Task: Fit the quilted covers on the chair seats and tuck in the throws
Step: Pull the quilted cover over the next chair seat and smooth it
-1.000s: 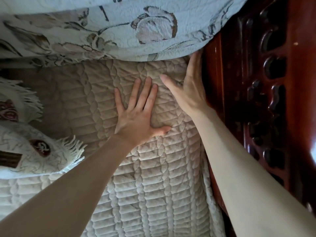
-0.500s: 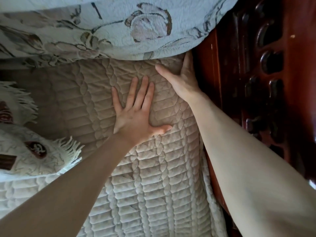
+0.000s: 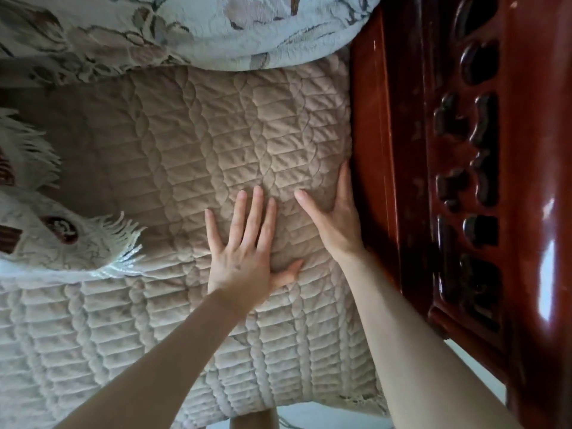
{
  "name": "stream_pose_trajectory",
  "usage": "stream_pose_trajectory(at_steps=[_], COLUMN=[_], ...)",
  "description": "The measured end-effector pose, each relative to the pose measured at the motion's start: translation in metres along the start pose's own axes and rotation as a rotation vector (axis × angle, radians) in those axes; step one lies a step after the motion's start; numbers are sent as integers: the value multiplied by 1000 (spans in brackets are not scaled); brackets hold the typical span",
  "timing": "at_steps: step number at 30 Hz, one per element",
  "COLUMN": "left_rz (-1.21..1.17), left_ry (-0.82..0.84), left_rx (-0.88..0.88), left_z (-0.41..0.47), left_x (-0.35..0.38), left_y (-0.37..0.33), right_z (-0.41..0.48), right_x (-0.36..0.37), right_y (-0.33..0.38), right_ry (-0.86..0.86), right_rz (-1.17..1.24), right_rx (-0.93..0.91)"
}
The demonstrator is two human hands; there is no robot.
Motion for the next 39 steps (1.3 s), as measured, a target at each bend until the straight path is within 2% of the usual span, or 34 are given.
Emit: stream_pose_trajectory(at_steps=[7,10,13,17,25,31,39], left_rz=[51,21,-2,9,43,79,18], left_ry=[-34,-42,-28,42,28,-6,-11], left_rx=[4,36,128,144,125,130,124], left_z=[6,-1,-27,-67,-65,-62,-117], left_x=[11,2,3,22,35,40,44], left_y=[2,3,-3,-11,-13,-11,-31], right_z=[11,-9,-51,-79,-53,-49,-137], right_x=[5,-1,-3,2,7,8,6], right_y=[-11,-10,-22,-36,-57,-61,-83], right_ry=[-64,-91,-48,-57,-54,-101,16], right_rz=[112,32,-110,-224,84,143,-180], right_rx=[11,-19,-45,10,110,74,-7])
Point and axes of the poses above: each hand's wrist, its own z-axis towards the middle knuckle, its own x-axis out of the palm, y = z × x, the point moved 5 cm from there along z, towards the middle knuckle, and after that the axes turned 4 degrees about -z, right-handed, at the moved point
